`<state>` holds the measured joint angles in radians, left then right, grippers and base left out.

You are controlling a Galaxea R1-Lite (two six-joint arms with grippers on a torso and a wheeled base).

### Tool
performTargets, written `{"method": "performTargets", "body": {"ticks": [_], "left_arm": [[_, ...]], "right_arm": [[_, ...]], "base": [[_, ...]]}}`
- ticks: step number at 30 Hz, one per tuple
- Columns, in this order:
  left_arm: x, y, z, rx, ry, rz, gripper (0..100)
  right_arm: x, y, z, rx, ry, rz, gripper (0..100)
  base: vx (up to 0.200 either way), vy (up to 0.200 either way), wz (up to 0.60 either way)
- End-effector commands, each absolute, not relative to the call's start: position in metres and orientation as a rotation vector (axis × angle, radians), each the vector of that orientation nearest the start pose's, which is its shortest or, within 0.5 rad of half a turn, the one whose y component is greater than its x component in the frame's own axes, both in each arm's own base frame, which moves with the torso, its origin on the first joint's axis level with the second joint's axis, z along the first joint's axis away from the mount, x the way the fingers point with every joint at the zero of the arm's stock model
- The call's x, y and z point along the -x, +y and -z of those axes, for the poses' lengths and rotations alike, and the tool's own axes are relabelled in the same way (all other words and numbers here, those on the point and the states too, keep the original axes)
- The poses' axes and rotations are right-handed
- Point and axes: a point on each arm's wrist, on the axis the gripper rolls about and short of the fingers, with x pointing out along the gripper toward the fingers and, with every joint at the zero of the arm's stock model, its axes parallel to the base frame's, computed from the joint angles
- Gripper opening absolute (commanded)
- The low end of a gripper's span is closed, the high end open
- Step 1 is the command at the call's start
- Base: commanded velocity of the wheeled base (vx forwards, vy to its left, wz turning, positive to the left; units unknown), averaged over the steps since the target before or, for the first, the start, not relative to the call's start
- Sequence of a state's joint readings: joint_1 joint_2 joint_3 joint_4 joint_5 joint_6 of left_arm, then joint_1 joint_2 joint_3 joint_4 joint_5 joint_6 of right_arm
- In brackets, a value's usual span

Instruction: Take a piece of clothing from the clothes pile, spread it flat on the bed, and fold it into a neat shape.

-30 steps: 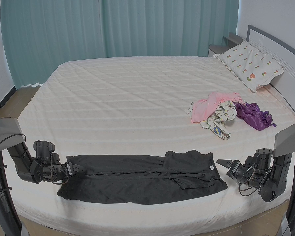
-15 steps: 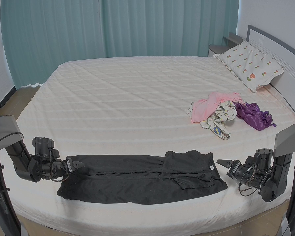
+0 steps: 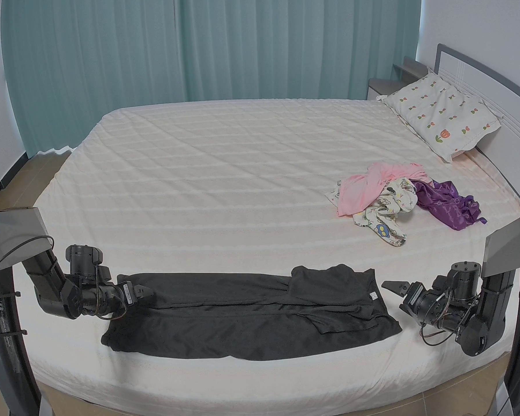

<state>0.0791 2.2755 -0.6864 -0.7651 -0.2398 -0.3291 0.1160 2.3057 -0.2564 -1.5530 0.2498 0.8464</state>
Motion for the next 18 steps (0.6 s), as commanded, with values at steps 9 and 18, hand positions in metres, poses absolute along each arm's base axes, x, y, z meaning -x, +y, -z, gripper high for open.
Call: {"method": "performTargets", "body": {"ticks": [9, 18], "left_arm": [[-0.3364, 0.0198, 0.0275, 0.477, 0.854, 0.062, 100], [-0.3349, 0.028, 0.0236, 0.484, 0.84, 0.039, 0]], "right_arm": [[-0.2755, 0.0374, 0.0164, -0.853, 0.615, -0.128, 100], [-0.2755, 0.0374, 0.0164, -0.853, 0.615, -0.128, 100]], "base": [[0.0, 0.0, 0.0], [0.0, 0.0, 0.0]]}}
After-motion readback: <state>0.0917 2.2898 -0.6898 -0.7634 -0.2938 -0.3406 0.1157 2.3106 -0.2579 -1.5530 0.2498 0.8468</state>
